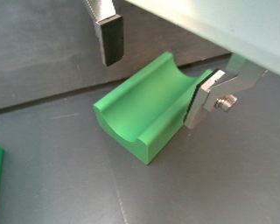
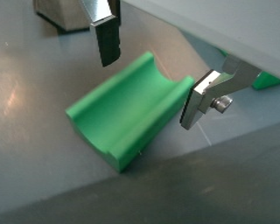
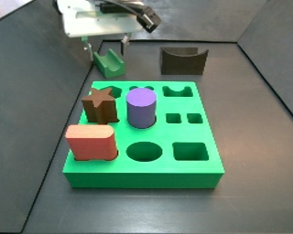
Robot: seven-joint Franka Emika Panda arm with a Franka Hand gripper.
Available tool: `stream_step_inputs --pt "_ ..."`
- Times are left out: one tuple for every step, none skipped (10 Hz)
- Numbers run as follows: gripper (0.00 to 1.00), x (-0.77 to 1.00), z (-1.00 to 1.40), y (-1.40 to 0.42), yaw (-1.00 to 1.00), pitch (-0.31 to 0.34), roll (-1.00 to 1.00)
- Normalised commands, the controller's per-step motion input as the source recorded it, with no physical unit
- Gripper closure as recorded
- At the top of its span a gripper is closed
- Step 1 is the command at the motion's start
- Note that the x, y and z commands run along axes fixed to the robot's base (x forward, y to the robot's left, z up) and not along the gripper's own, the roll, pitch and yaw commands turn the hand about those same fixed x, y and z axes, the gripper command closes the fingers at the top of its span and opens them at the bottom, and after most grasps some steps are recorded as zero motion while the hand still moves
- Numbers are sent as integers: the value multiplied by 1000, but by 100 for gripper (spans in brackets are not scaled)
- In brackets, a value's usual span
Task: Pick up the arch object. Move up. Place the arch object on the fixture. Regrasp the arch object. Move to above the board. Insert the arch object.
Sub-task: Pick up the arch object.
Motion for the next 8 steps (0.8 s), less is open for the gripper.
stream_step_inputs --pt "0 0 -569 -29 111 -239 0" --pt "0 51 -520 -31 100 -191 -13" --pt "0 14 -491 -37 109 -163 -16" --pt "0 0 -380 -37 0 -153 -16" --pt "0 0 -214 -54 29 -110 34" --pt "0 0 -120 0 0 -103 0" --pt "0 0 0 0 0 0 0" --pt "100 0 0 0 0 0 0"
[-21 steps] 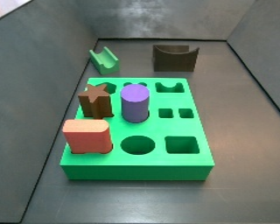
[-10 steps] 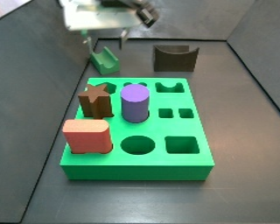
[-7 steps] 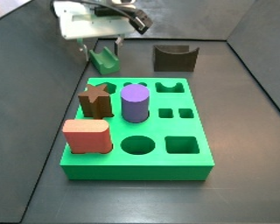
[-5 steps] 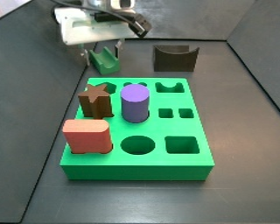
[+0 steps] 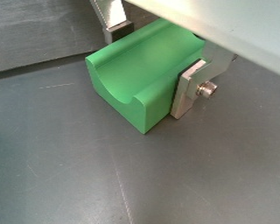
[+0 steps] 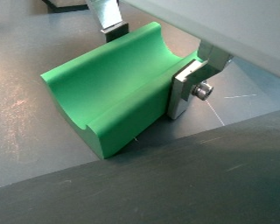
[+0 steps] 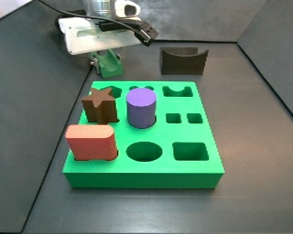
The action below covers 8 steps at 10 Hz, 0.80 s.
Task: Pick up the arch object. Move up. Place the arch object on the fixture. Regrasp the arch object. Move to above the board. Insert the arch object.
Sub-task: Pick up the arch object.
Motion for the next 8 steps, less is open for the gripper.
stream_step_inputs --pt "100 0 0 0 0 0 0" --pt "100 0 0 0 0 0 0" --pt "100 0 0 0 0 0 0" --pt "100 0 0 0 0 0 0" --pt "100 0 0 0 0 0 0" --pt "100 0 0 0 0 0 0" --pt "100 0 0 0 0 0 0" --pt "100 0 0 0 0 0 0"
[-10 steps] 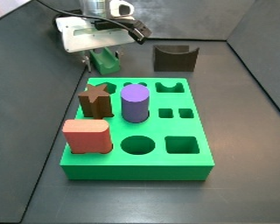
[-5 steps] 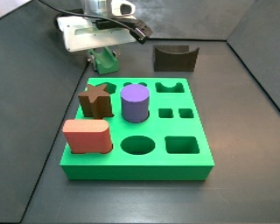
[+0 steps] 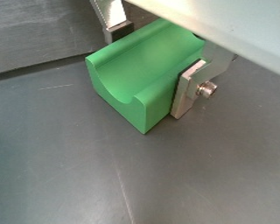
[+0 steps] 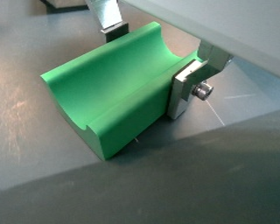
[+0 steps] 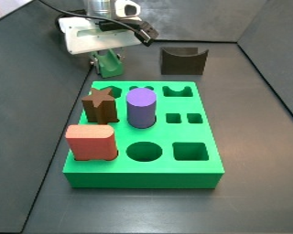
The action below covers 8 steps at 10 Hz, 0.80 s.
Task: Pick up the arch object. Move up. Place the arch object on the fixture. Regrasp the arch object. Move to above the board. Insert the arch object.
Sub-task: Pick up the arch object, then move up.
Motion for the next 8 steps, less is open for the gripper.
stream_step_inputs --pt "100 0 0 0 0 0 0" --pt "100 0 0 0 0 0 0" --pt "100 0 833 0 0 0 0" --pt "100 -5 786 -8 44 19 -7" --pt "100 -1 703 -22 43 38 -18" --pt "100 5 596 -26 43 56 -30" --pt "100 3 519 -20 41 56 -36" --pt "100 -11 305 -20 38 44 -54"
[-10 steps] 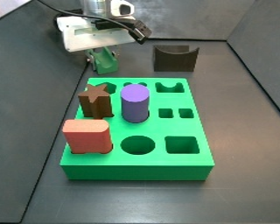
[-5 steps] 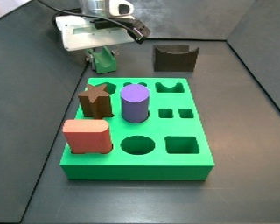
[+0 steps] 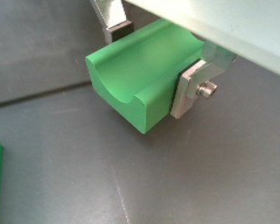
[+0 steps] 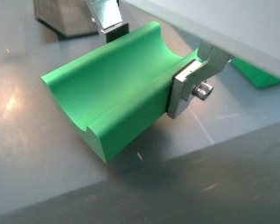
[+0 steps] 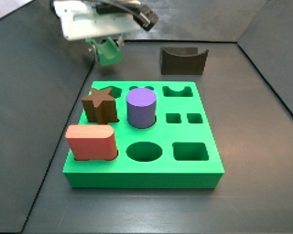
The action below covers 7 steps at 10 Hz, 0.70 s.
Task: Pick up the arch object. Move up. Place the arch object on the fixture. Regrasp the arch object. Move to above the board. Insert the arch object.
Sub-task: Move up, then place the arch object on the fixture.
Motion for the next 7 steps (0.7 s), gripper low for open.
stream_step_inputs --pt "100 -19 172 -19 36 32 -66" --pt "100 0 1000 0 0 0 0" --pt "100 -4 1000 -1 -2 6 -8" --pt "100 -11 1000 -4 1 15 -19" --pt "100 -14 1000 -6 4 15 -27" --pt "100 -19 1000 -10 11 12 -45" --pt "100 -23 1000 -13 17 12 -59"
